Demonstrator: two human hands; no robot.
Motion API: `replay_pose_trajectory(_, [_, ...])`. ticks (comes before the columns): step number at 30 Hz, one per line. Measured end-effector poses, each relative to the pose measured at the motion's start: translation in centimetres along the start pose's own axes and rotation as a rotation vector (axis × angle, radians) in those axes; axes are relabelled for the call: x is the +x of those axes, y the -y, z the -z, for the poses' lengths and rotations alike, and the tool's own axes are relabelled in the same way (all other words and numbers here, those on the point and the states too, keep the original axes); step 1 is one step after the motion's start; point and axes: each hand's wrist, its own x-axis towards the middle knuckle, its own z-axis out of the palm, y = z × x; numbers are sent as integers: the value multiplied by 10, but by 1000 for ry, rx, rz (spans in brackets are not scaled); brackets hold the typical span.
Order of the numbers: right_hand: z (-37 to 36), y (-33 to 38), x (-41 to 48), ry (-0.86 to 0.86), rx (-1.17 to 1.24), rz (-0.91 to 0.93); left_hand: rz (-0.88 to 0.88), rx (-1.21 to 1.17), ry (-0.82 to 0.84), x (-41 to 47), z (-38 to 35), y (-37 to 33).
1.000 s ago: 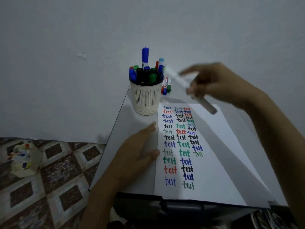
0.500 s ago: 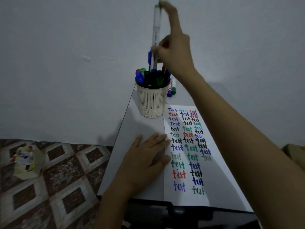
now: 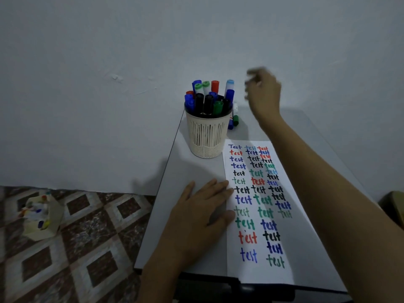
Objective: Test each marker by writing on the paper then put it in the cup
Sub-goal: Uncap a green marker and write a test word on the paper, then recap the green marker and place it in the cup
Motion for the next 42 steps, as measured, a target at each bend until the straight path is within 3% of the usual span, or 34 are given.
replay_pose_trajectory(3, [-14,-47,-12,516,-447,-132,-3,1,-12,1,0,0])
replay_pose_trajectory(6, [-25,-72,-16,703,-616,-42,0,6,-14,2,0,0])
replay_pose_trajectory(9, [-22,-72,-14,598,-594,-48,4,3,-14,2,0,0])
replay_pose_trajectory(13, [-16,-66,-12,318,-577,-41,0,12,-11,3,1,0])
replay_pose_trajectory(17, [-14,-73,-8,335,-662,-139,-6,3,-24,3,1,1])
replay_pose_trajectory(20, [-9,-78,-10,279,-589,-202,-10,-4,-35,2,1,1])
replay_pose_trajectory(22, [0,-73,-10,180,-365,-304,-6,-4,-36,2,1,1])
replay_pose_trajectory(24, [15,-57,-12,145,93,-525,1,0,-36,2,0,2])
replay_pose_trajectory(26, [35,-36,-20,211,523,-687,2,-11,-40,2,0,2])
replay_pose_trajectory(28, [58,-16,-37,319,685,-714,2,-25,-42,2,0,2])
replay_pose_trajectory(31, [93,3,-75,532,588,-614,-1,-25,-52,2,0,1])
replay_pose_trajectory(34, [121,14,-117,622,548,-556,-1,-17,-59,3,0,0])
replay_pose_trajectory(38, [146,25,-162,537,610,-539,1,-105,-140,2,3,-8])
replay_pose_trajectory(42, [148,23,-188,320,613,-492,-58,-214,-218,-1,13,-40])
